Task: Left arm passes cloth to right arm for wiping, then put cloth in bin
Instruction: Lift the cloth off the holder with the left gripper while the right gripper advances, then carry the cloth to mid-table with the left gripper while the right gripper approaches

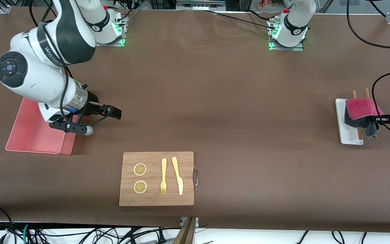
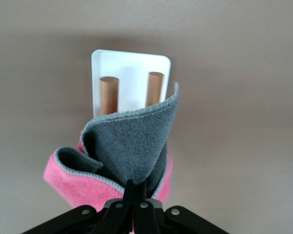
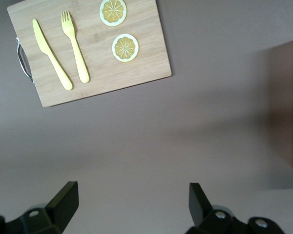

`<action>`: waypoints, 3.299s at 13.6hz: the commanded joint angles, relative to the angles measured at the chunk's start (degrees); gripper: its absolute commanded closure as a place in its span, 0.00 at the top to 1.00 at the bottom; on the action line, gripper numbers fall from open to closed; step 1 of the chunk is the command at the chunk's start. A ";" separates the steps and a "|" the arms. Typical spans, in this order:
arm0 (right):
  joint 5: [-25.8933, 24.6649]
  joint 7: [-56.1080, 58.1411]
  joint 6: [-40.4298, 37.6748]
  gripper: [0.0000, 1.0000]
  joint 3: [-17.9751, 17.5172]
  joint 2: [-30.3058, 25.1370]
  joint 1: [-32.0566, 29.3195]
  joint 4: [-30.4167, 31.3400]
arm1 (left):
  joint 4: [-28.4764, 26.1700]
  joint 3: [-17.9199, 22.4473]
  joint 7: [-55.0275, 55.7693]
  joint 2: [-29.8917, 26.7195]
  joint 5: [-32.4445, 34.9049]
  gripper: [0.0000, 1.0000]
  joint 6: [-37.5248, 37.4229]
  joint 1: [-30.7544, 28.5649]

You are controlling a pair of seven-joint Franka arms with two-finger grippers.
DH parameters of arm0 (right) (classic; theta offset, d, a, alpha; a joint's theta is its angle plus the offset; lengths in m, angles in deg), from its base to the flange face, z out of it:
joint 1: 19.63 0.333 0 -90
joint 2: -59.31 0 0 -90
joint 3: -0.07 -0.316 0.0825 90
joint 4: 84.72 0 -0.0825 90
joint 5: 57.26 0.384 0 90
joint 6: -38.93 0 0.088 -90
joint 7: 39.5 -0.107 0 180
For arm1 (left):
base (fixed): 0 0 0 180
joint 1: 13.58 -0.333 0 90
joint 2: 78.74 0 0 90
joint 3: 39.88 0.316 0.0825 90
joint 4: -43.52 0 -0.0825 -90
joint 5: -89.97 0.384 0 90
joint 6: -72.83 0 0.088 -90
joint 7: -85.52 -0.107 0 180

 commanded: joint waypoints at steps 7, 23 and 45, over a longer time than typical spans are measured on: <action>5.84 -8.91 5.86 1.00 0.08 3.02 3.49 -0.32 | 19.61 -0.16 6.73 -3.52 -10.44 0.00 -24.74 10.64; 10.67 -19.91 12.37 1.00 -0.36 3.90 10.44 -0.67 | 24.46 0.02 74.50 -3.88 -61.60 0.00 4.22 37.72; 34.41 -22.45 9.38 1.00 4.30 -6.74 8.94 -0.67 | 21.12 0.28 76.36 -1.50 -68.59 0.00 21.13 43.70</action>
